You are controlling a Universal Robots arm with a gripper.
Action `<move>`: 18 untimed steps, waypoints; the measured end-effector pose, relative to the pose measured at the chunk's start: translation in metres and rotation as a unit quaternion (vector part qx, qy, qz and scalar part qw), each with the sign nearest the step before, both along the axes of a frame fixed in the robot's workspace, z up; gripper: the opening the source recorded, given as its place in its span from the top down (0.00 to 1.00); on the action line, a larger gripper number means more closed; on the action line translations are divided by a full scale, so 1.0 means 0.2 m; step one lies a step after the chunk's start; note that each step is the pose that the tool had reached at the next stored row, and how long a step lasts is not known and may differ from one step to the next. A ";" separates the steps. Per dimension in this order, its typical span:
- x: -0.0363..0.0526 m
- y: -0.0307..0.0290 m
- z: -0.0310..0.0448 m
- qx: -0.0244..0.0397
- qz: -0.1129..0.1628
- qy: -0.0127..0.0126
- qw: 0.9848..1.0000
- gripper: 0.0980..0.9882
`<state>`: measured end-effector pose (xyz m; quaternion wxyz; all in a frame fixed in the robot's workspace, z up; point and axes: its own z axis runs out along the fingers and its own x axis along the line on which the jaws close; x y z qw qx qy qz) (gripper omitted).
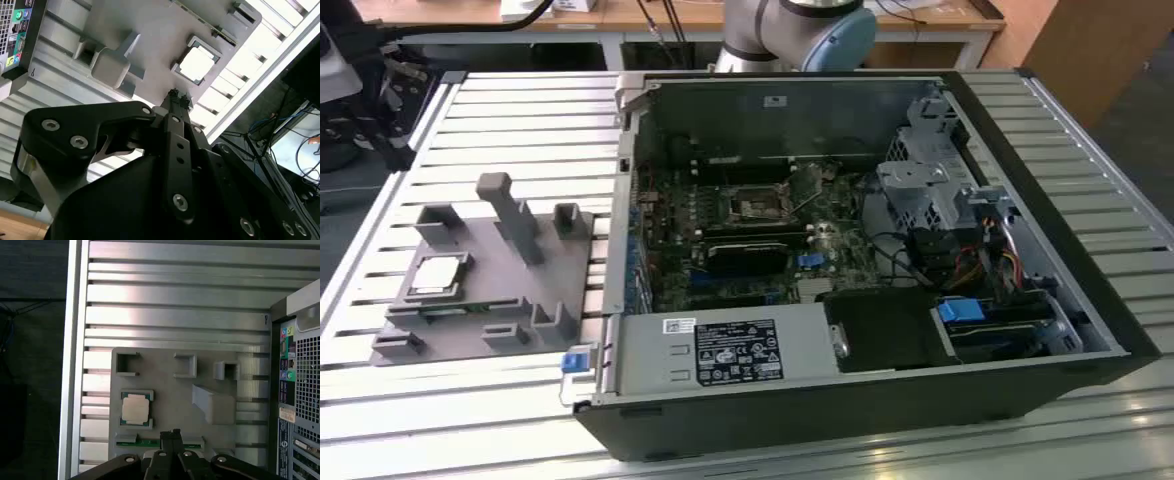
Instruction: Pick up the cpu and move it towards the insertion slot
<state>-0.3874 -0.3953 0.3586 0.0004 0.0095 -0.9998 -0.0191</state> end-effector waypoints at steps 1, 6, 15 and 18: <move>0.000 0.000 0.000 0.000 0.000 0.000 1.000 0.99; -0.002 0.000 -0.001 0.000 0.000 0.000 1.000 0.99; -0.019 0.000 -0.016 0.000 0.000 0.000 1.000 0.99; -0.024 0.000 -0.021 0.000 0.000 0.000 1.000 0.99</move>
